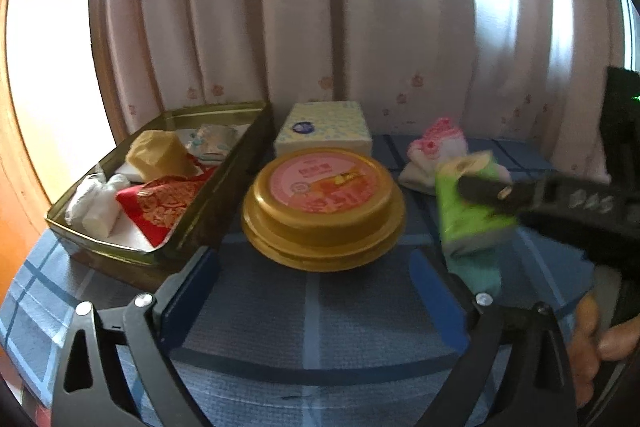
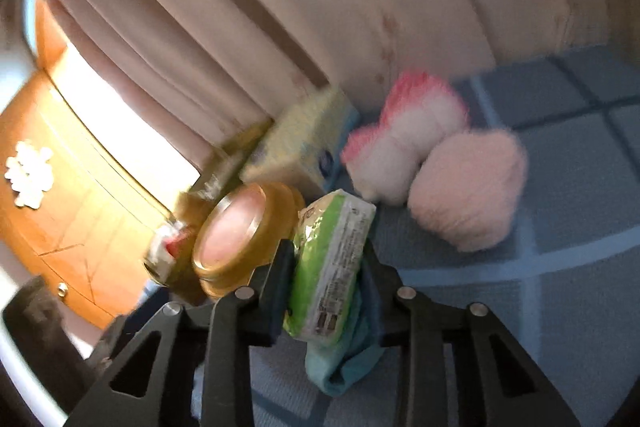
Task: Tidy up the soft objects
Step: 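Grasp the green tissue pack with the right tool while the left tool grasps the teal cloth, then carry the green tissue pack and teal cloth with both tools over the gold tray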
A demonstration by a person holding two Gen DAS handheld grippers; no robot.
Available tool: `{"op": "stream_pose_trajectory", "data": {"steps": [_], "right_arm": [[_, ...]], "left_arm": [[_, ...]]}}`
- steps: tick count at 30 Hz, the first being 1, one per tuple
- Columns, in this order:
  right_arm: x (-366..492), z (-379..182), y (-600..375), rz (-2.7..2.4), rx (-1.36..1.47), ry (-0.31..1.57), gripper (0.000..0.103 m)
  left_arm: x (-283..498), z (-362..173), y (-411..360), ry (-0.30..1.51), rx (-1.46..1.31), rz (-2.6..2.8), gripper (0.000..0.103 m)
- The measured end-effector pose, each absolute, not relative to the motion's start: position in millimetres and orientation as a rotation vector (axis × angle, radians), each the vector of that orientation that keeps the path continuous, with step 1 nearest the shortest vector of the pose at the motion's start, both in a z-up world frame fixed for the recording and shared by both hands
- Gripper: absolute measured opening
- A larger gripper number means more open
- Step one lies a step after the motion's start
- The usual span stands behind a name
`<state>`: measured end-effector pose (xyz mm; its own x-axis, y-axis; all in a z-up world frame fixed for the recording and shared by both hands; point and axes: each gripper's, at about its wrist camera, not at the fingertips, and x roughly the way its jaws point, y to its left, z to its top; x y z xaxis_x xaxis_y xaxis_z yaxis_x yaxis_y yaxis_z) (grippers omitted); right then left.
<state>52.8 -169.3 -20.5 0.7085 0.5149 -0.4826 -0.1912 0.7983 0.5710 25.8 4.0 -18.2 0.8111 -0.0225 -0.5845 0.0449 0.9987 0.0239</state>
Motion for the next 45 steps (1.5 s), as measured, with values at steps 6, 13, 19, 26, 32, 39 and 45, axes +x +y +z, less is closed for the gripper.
{"op": "stream_pose_trajectory", "data": {"steps": [6, 13, 19, 26, 32, 39, 45], "right_arm": [[19, 3, -211, 0.282, 0.477, 0.495, 0.034], [14, -6, -238, 0.2, 0.554, 0.44, 0.034], [12, -13, -247, 0.204, 0.591, 0.432, 0.035], [17, -25, -254, 0.214, 0.646, 0.453, 0.035], [17, -30, -257, 0.208, 0.657, 0.454, 0.035], [16, -36, -261, 0.192, 0.67, 0.463, 0.035], [13, -36, -260, 0.156, 0.654, 0.457, 0.035]], "left_arm": [[31, -20, -15, 0.686, -0.023, -0.142, 0.097], [45, -17, -68, 0.743, 0.086, -0.174, 0.078], [70, -42, -94, 0.891, 0.112, -0.158, 0.049], [74, -44, -102, 0.886, 0.136, -0.151, 0.041], [67, -48, -110, 0.87, 0.15, -0.212, 0.015], [63, -48, -103, 0.863, 0.099, -0.247, 0.012], [53, -36, -89, 0.811, 0.036, -0.312, 0.012]]}}
